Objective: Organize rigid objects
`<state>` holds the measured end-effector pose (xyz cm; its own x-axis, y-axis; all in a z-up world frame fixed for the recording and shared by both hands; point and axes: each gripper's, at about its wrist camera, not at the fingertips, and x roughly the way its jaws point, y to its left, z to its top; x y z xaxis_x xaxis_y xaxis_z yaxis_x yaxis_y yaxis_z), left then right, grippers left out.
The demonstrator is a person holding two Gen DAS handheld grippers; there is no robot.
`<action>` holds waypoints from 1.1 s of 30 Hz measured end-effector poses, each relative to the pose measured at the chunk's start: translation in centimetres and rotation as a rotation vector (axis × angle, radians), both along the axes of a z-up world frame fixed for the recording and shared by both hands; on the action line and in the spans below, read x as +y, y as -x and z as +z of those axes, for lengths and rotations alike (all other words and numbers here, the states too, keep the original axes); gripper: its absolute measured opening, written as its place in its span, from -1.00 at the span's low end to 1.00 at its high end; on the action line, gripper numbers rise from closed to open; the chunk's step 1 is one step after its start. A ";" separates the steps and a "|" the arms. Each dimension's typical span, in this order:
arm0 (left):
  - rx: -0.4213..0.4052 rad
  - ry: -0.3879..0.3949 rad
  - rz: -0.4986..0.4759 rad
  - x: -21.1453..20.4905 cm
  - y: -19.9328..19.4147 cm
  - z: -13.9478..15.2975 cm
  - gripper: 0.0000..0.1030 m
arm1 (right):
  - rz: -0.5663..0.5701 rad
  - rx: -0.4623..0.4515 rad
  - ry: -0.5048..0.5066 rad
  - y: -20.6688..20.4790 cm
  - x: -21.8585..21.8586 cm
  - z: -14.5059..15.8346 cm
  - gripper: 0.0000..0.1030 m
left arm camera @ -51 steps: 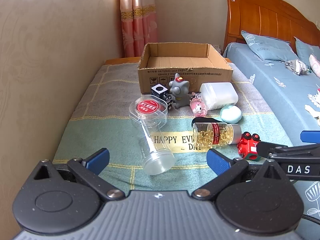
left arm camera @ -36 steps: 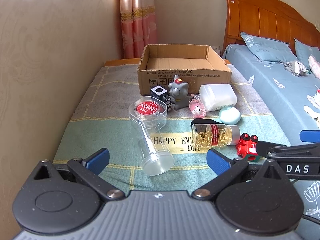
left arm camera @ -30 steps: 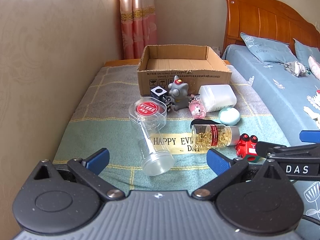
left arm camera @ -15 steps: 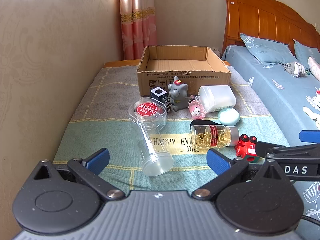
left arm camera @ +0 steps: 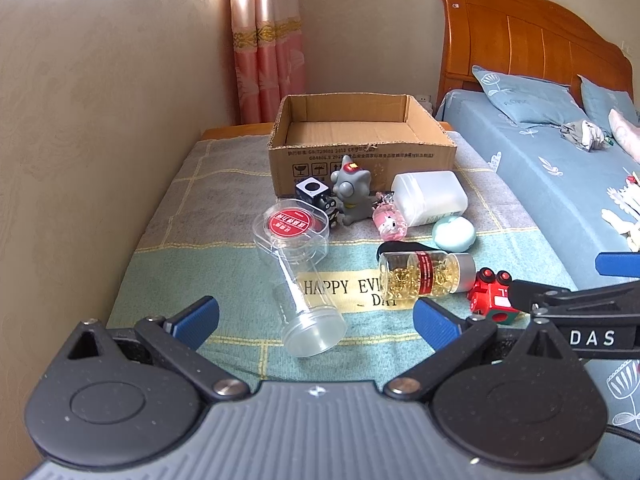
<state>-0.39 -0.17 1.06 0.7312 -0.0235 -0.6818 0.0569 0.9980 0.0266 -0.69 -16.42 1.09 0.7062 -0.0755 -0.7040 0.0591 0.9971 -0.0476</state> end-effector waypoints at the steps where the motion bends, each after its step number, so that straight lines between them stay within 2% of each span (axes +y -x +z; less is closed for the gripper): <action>1: -0.002 0.001 -0.007 0.0 0.0 0.0 0.99 | 0.004 -0.002 0.004 0.0 0.0 0.0 1.00; 5: -0.016 0.010 -0.053 0.2 -0.1 0.1 0.99 | 0.031 -0.012 0.015 0.0 0.0 0.0 1.00; 9: -0.033 -0.020 -0.116 0.1 -0.1 -0.1 0.99 | 0.073 -0.026 0.031 0.0 0.1 -0.1 1.00; 16: -0.016 -0.040 -0.167 0.8 -0.7 -1.4 0.99 | 0.135 -0.031 0.028 -0.2 -0.8 -1.3 1.00; 25: 0.051 -0.047 -0.201 1.9 -2.2 -4.5 0.99 | 0.165 0.032 0.016 -1.4 -2.3 -4.8 1.00; 33: 0.101 -0.064 -0.199 3.2 -3.8 -7.5 0.99 | 0.138 0.117 -0.030 -3.3 -3.3 -8.3 1.00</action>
<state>3.39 3.05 -6.42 0.6444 -0.1149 -0.7560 0.2578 0.9634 0.0733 2.61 -19.70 -7.21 0.6215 0.0385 -0.7825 -0.0828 0.9964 -0.0167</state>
